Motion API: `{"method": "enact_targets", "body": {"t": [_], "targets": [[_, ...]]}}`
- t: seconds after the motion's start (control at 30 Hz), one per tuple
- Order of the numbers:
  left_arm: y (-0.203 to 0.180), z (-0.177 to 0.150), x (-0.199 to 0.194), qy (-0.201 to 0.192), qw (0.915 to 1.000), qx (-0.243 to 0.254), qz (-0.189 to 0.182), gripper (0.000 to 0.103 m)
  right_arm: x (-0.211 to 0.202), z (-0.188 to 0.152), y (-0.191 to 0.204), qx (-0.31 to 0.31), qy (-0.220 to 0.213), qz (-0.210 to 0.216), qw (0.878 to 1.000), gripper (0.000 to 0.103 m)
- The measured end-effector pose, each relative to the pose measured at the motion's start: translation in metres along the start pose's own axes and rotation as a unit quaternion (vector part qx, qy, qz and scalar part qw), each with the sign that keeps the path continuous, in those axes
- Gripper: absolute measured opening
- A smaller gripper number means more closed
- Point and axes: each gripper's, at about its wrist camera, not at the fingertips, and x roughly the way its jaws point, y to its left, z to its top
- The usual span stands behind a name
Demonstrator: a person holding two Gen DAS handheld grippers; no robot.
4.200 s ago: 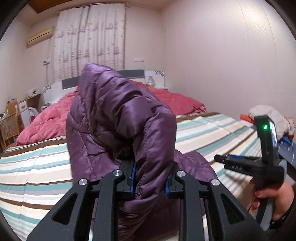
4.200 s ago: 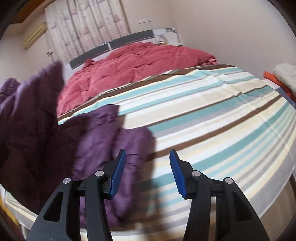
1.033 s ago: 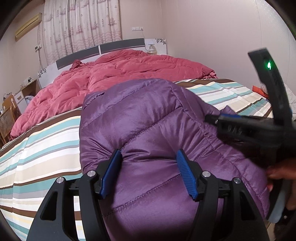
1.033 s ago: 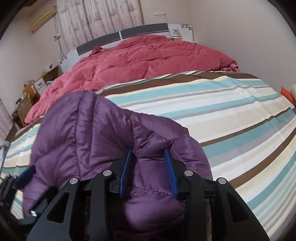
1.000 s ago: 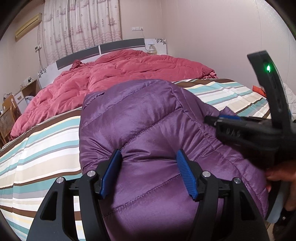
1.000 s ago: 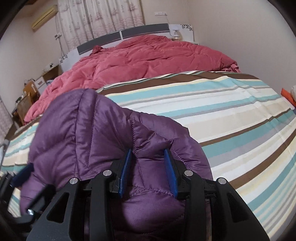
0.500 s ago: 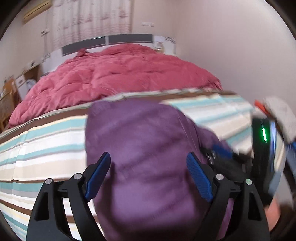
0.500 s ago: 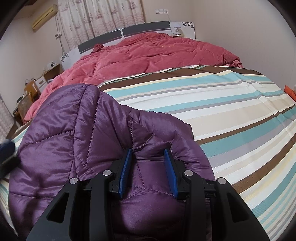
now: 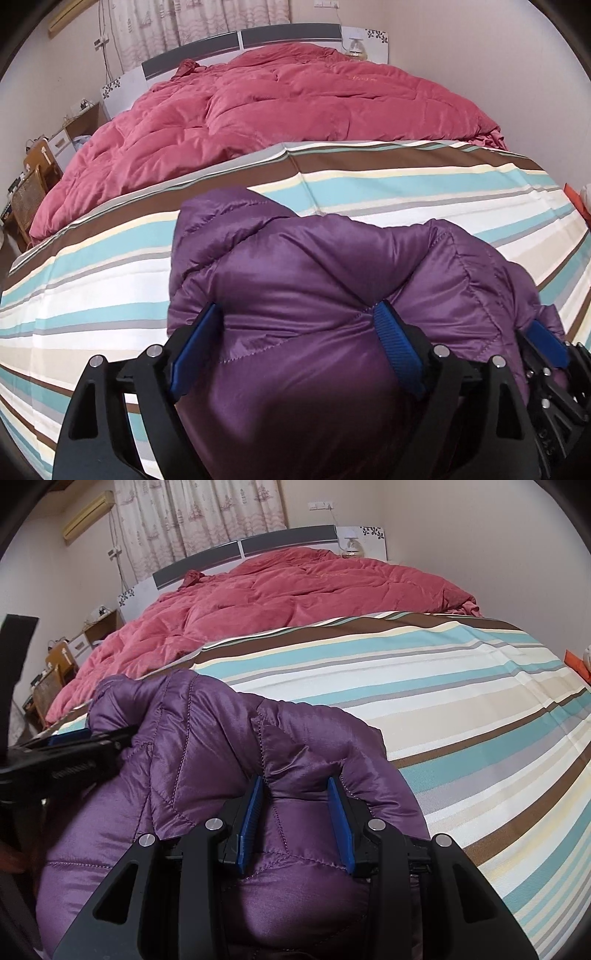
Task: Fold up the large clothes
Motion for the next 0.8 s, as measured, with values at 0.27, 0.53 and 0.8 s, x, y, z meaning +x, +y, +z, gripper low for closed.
{"method": "enact_targets", "body": {"t": [0.27, 0.53, 0.8], "targets": [[0.003, -0.01, -0.004, -0.013, 0.9999, -0.005, -0.005, 0.086, 0.001, 0.0, 0.001, -0.005, -0.002, -0.004, 1.0, 0.036], [0.005, -0.036, -0.047, -0.038, 0.9992, 0.006, 0.001, 0.087, -0.002, -0.002, 0.002, -0.008, -0.007, -0.003, 1.0, 0.036], [0.001, -0.071, -0.091, -0.064, 0.9973, 0.027, -0.021, 0.091, -0.041, -0.001, -0.007, 0.002, -0.024, 0.024, 0.999, 0.036]]}}
